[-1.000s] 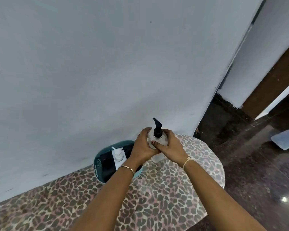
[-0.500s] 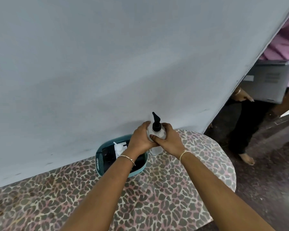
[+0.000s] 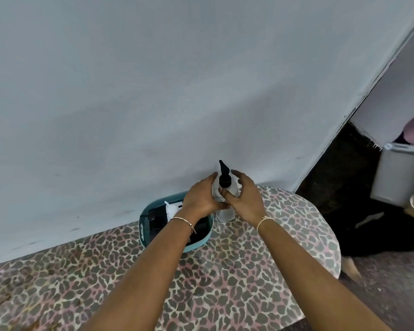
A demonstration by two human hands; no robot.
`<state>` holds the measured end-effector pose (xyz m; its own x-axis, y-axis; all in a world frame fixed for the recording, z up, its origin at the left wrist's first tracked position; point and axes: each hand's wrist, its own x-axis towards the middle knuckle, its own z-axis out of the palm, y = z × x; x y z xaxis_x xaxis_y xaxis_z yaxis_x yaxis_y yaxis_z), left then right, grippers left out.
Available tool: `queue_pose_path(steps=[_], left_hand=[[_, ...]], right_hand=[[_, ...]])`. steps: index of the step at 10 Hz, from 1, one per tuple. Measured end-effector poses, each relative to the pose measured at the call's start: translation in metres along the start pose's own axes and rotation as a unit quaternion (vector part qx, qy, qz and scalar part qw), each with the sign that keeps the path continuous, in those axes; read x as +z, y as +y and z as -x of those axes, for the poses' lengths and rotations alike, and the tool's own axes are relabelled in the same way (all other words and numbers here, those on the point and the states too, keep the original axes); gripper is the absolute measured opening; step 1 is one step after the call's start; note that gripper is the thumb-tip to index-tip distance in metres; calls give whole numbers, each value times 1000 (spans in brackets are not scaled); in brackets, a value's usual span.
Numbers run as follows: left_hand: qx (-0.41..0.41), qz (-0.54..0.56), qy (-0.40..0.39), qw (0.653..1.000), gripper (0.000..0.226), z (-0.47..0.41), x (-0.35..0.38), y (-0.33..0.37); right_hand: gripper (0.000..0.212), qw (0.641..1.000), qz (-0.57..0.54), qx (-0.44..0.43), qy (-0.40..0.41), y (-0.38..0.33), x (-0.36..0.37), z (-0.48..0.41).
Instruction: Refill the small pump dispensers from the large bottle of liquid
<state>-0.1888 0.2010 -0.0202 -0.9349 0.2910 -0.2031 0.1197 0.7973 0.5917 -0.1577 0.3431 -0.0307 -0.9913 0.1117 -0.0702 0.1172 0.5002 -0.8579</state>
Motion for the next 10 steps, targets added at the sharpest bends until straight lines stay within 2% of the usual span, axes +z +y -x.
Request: queue_pose_path(steps=[1, 3, 6, 8, 10], left_hand=[[-12, -4, -21, 1000, 108, -2, -3, -2], [-21, -3, -35, 999, 112, 0, -4, -3], [-19, -42, -41, 998, 108, 3, 0, -3], [-5, -61, -14, 998, 113, 12, -1, -7], [8, -63, 17, 998, 106, 26, -15, -16]], right_hand=[[49, 999, 5, -36, 1, -7, -2, 1], [40, 999, 13, -44, 12, -7, 0, 3], [46, 999, 9, -19, 25, 2, 8, 3], [54, 999, 25, 1, 30, -1, 5, 8], [69, 999, 46, 14, 23, -9, 9, 16]])
